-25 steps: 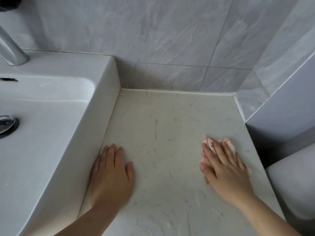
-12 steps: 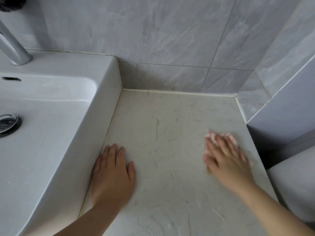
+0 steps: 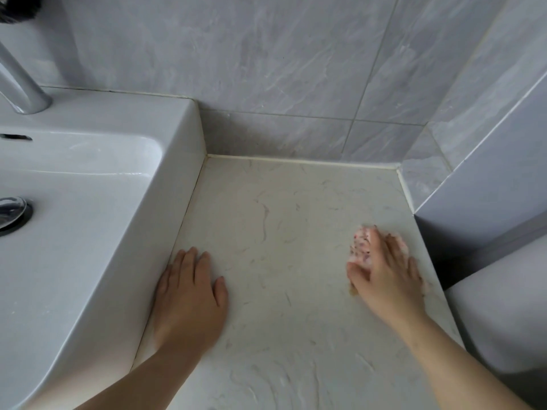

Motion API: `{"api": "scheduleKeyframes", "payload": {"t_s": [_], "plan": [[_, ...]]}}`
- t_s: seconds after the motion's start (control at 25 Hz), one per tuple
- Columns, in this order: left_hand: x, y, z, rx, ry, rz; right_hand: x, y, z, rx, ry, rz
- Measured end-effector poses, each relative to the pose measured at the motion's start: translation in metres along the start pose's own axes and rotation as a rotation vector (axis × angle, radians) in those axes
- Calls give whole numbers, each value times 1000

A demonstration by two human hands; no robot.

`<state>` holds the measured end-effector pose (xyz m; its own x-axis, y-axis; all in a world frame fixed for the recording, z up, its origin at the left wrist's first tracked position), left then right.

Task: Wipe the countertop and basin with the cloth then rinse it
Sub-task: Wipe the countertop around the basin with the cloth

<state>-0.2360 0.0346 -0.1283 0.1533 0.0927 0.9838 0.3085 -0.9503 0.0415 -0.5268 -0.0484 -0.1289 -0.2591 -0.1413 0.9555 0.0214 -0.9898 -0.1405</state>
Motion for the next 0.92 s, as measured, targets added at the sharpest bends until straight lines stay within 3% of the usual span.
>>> {"api": "scheduleKeyframes", "payload": {"t_s": [0.08,0.24,0.36,0.44,0.56,0.6,0.64,0.76,0.8,0.84,0.92], "plan": [[1,1,0,-9,-3,1,0,-2,9,5,-36,-38],[2,0,-1,-4,-4,19,18,5,14,192,-142,-124],[2,1,-1,-4,-10,23,0,15,27,259,-150,-107],[3,0,-1,1,-9,22,-6,25,12,176,-205,-128],[3,0,-2,0,-7,34,13,40,-28,-231,-92,-91],[4,1,-2,0,-6,36,15,36,-18,-286,-70,-69],[4,0,-2,1,-4,39,11,28,5,-230,-67,-70],[4,-1,-2,-3,-10,47,-36,-16,88,304,-182,28],[5,-1,-1,-3,-11,46,-38,-24,90,399,-231,55],[4,-1,-1,-4,-8,47,-29,-19,78,422,-245,38],[3,0,0,-5,-10,55,-9,6,29,179,-202,51]]}}
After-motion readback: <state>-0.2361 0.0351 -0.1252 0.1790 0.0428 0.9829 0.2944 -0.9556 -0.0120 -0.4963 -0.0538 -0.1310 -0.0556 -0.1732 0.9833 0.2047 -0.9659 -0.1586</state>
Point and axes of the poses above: each hand's wrist, its own y-axis towards the middle knuckle, its own x-axis out of the back of the hand, z = x × y, the point moved 7 cm from there along y, towards the middle knuckle, and after that the axes turned 6 degrees about z, right-handed, at the moved point
